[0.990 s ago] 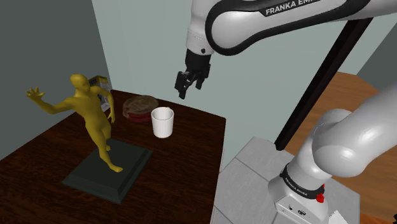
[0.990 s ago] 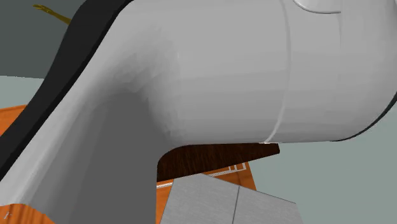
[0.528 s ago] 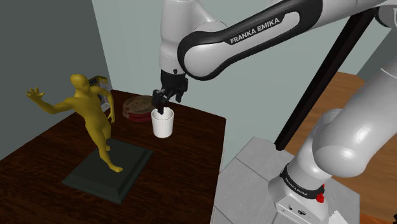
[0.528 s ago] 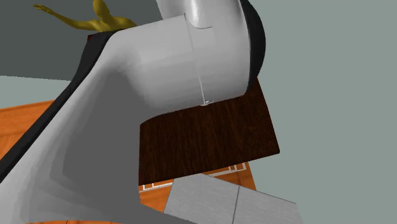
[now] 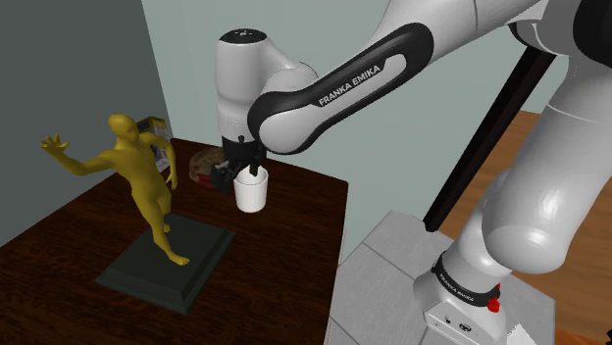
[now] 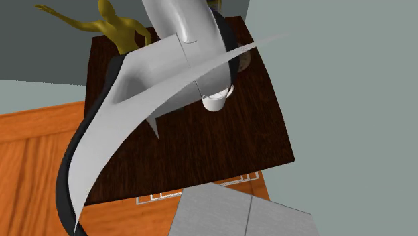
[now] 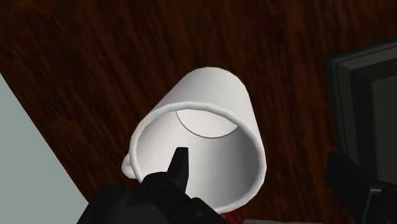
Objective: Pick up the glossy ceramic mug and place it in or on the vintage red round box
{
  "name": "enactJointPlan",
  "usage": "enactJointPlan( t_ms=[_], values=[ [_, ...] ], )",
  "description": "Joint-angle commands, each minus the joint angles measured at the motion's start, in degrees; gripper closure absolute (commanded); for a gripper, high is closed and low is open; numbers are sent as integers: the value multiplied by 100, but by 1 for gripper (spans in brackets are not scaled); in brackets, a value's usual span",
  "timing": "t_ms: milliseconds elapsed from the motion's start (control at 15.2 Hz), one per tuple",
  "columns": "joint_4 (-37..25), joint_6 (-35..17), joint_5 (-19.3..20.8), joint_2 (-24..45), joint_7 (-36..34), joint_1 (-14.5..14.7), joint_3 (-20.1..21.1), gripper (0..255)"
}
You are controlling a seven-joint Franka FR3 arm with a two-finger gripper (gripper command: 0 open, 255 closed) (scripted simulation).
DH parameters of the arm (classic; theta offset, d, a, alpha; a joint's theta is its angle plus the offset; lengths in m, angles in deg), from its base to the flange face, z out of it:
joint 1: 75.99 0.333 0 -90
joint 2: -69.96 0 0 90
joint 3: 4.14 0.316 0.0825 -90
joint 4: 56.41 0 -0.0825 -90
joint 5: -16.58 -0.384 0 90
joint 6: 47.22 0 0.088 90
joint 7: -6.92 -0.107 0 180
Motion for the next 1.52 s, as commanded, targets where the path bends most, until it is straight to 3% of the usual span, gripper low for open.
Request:
enactJointPlan(
  t_ms=[0, 726, 792, 1452],
  values=[
    [29, -149, 110, 137, -84, 7, -14, 0],
    [62, -312, 230, 288, -165, 13, -42, 0],
    [62, -312, 230, 288, -165, 13, -42, 255],
    [38, -246, 185, 238, -128, 8, -33, 255]
  ],
)
